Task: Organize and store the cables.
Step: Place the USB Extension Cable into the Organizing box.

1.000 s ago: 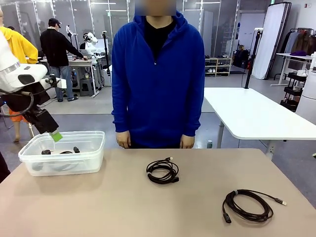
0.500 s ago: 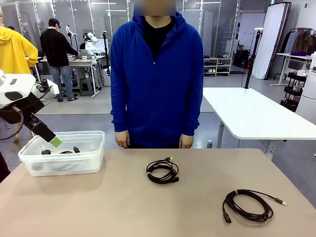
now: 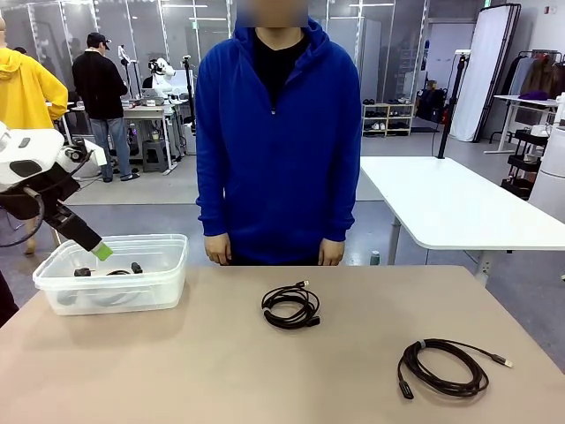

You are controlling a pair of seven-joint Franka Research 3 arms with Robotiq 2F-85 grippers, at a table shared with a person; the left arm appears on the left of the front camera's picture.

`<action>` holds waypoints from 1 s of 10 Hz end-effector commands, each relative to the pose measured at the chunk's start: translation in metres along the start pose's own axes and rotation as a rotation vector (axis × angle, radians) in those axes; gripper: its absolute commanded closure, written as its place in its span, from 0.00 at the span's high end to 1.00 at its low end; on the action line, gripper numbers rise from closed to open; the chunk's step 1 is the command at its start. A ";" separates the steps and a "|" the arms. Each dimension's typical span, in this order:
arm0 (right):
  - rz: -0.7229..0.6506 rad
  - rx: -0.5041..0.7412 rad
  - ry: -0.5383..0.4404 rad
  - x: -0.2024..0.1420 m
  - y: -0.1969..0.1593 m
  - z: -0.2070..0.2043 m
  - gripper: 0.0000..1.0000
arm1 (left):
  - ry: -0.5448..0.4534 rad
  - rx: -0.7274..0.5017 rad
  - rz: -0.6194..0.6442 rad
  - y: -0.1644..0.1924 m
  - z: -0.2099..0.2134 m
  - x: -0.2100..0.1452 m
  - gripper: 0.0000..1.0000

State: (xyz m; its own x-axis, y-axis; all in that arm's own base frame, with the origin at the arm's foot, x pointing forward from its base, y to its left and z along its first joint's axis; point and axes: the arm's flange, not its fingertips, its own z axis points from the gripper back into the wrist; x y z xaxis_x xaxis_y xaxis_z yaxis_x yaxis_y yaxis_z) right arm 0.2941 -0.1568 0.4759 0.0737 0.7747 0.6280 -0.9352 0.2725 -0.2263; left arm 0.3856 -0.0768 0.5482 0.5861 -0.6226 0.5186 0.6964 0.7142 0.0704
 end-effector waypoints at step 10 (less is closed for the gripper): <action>-0.003 0.000 0.013 0.000 0.000 0.000 1.00 | -0.061 -0.222 -0.102 -0.021 -0.039 0.029 1.00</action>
State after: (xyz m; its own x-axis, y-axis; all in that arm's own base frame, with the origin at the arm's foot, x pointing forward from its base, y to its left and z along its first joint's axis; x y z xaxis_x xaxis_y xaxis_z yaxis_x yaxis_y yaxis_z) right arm 0.2941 -0.1568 0.4761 0.0728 0.7744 0.6285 -0.9351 0.2721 -0.2271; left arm 0.3891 -0.1005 0.5137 0.4499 -0.6402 0.6227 0.8471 0.5267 -0.0706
